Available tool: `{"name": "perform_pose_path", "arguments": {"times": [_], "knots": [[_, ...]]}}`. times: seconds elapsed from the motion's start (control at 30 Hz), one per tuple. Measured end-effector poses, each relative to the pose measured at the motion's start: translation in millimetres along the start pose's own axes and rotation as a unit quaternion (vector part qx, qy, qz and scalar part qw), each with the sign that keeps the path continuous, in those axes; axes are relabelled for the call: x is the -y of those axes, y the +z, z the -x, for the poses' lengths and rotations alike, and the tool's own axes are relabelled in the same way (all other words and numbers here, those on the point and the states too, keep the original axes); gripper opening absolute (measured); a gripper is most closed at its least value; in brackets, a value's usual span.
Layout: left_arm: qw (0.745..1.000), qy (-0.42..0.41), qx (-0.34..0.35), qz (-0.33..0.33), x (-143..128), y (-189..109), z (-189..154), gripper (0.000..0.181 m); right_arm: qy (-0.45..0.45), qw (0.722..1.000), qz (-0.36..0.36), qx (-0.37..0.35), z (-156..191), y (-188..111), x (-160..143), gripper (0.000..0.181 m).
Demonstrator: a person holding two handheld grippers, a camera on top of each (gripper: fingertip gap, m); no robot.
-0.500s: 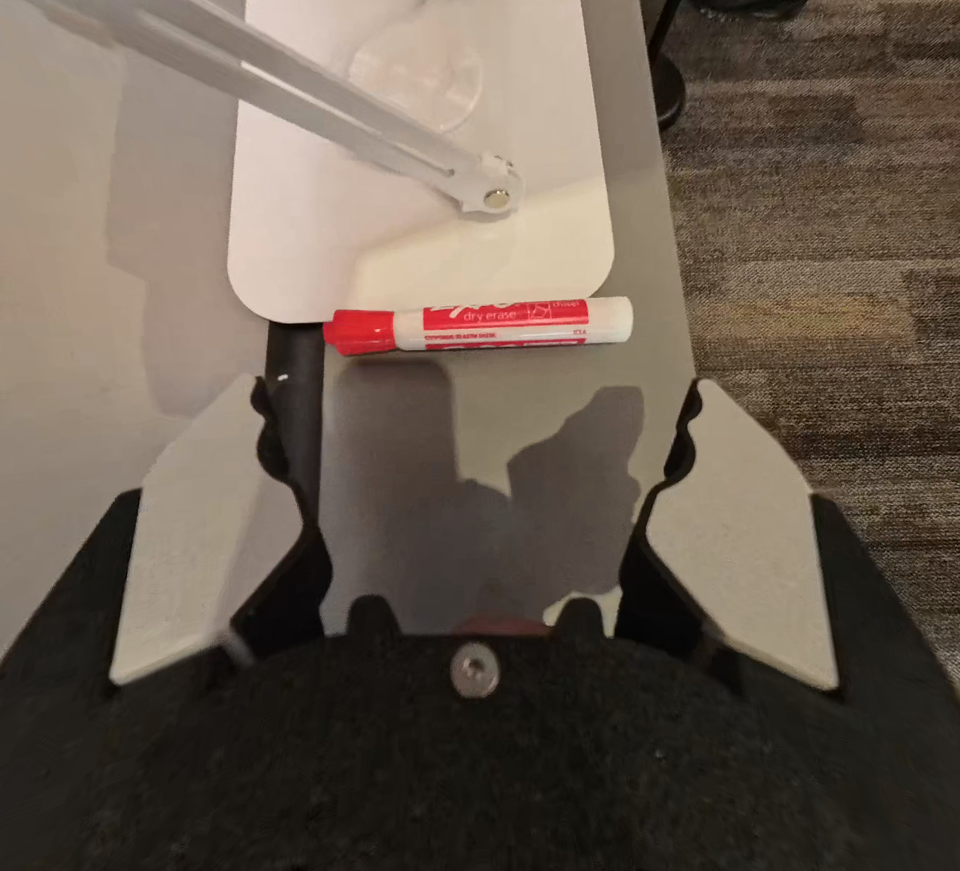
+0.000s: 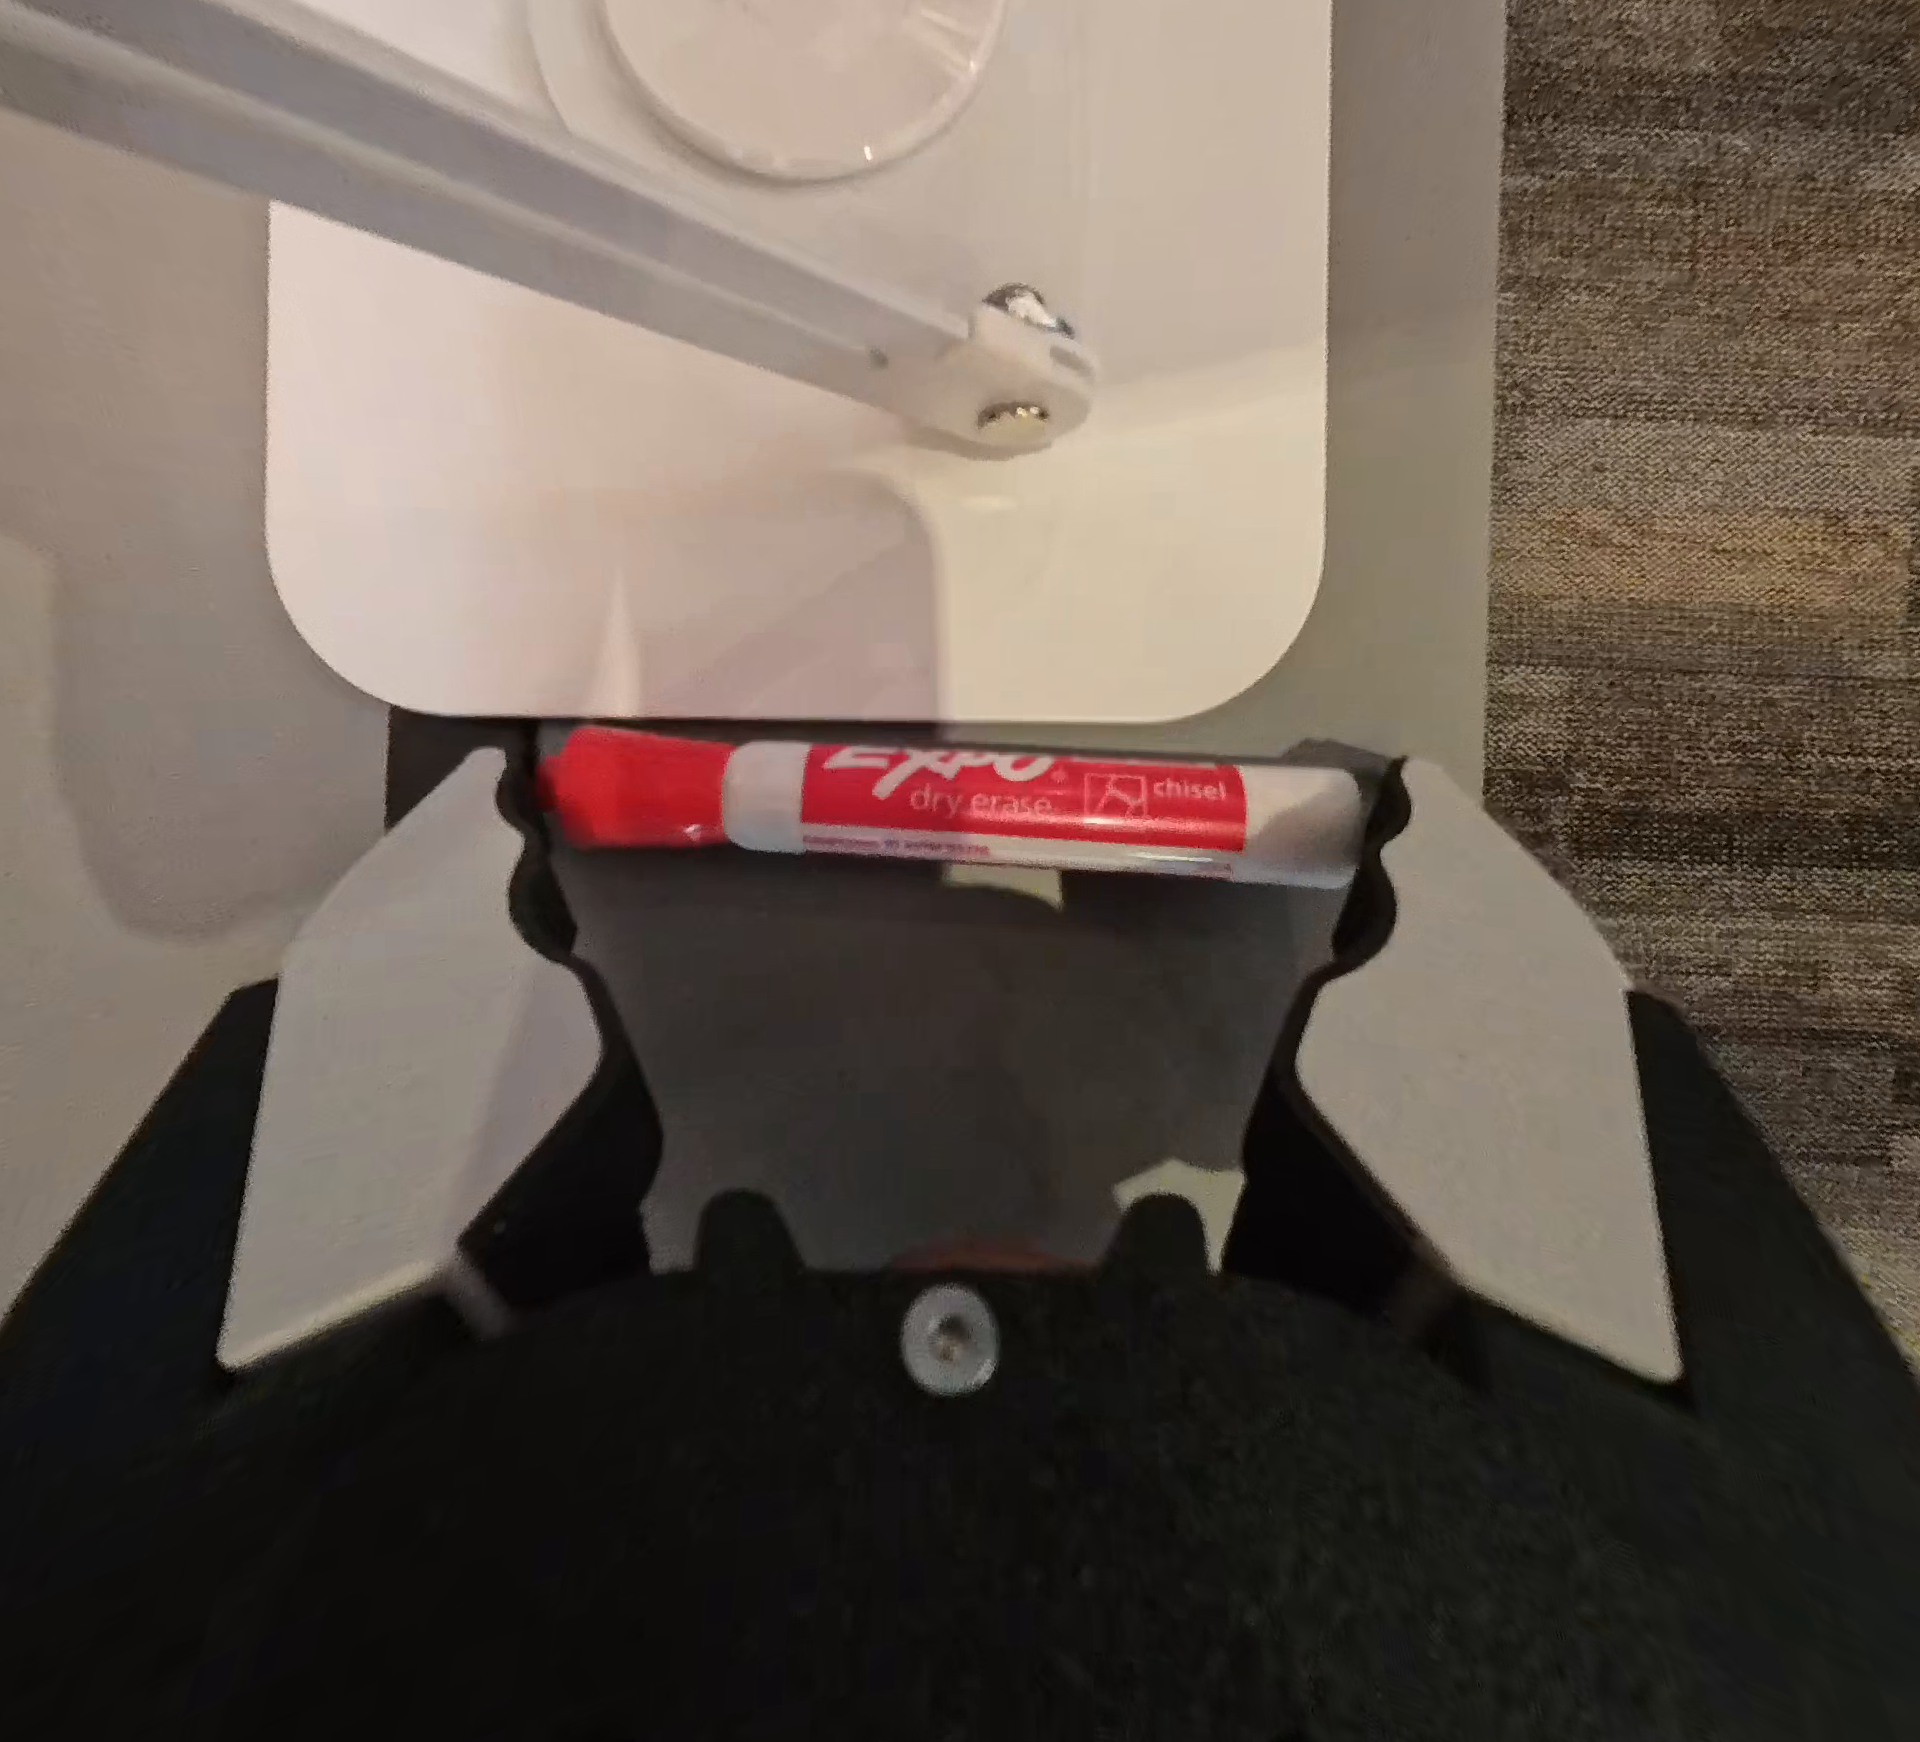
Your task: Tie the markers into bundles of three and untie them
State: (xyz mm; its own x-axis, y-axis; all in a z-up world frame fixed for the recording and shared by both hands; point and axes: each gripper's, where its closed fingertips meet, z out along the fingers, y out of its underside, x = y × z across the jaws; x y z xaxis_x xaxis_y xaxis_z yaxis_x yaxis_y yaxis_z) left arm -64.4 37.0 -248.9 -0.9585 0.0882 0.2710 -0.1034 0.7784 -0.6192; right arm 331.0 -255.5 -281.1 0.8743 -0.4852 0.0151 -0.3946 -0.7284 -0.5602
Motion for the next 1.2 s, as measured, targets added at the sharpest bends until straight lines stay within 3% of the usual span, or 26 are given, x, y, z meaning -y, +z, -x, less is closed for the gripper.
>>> {"name": "perform_pose_path", "arguments": {"times": [0.17,0.3,0.4,0.5,0.67,0.8,0.9,1.0,1.1,1.2], "knots": [[1.0,0.008,0.001,-0.001,-2.9,-4.5,-2.3,0.08,0.019,0.999,0.019,-0.022,-3.3,-14.8,-14.6,0.142],[1.0,0.01,-0.005,-0.008,-3.7,-8.6,-7.0,0.08,0.049,0.998,0.007,-0.039,3.2,-44.7,-24.4,0.141],[1.0,0.01,-0.015,-0.017,-3.1,-12.3,-10.1,0.08,0.082,0.994,-0.021,-0.073,11.6,-87.9,-29.3,0.142],[1.0,0.018,-0.005,-0.018,-2.8,-20.0,-5.6,0.079,0.113,0.984,-0.037,-0.132,29.2,-150.3,-40.6,0.141],[0.999,0.026,0.013,-0.035,-0.9,-40.2,6.0,0.078,0.138,0.951,-0.087,-0.263,112.4,-269.1,-11.9,0.141],[0.998,0.036,0.021,-0.039,-8.7,-55.6,16.9,0.074,0.163,0.917,-0.119,-0.345,221.7,-313.5,48.3,0.141],[0.998,0.028,0.034,-0.047,-15.4,-66.5,27.7,0.072,0.219,0.899,-0.146,-0.35,302.6,-295.5,90.0,0.14],[0.997,0.014,0.031,-0.076,-15.8,-78.4,27.8,0.07,0.311,0.878,-0.204,-0.303,373.9,-242.8,122.0,0.14],[0.995,0.022,0.031,-0.089,-19.4,-84.4,25.3,0.07,0.361,0.856,-0.19,-0.317,416.3,-175.0,123.7,0.14],[0.995,0.034,0.02,-0.095,-20.4,-81.0,19.5,0.067,0.422,0.836,-0.171,-0.308,436.3,-109.6,115.8,0.14]]}}
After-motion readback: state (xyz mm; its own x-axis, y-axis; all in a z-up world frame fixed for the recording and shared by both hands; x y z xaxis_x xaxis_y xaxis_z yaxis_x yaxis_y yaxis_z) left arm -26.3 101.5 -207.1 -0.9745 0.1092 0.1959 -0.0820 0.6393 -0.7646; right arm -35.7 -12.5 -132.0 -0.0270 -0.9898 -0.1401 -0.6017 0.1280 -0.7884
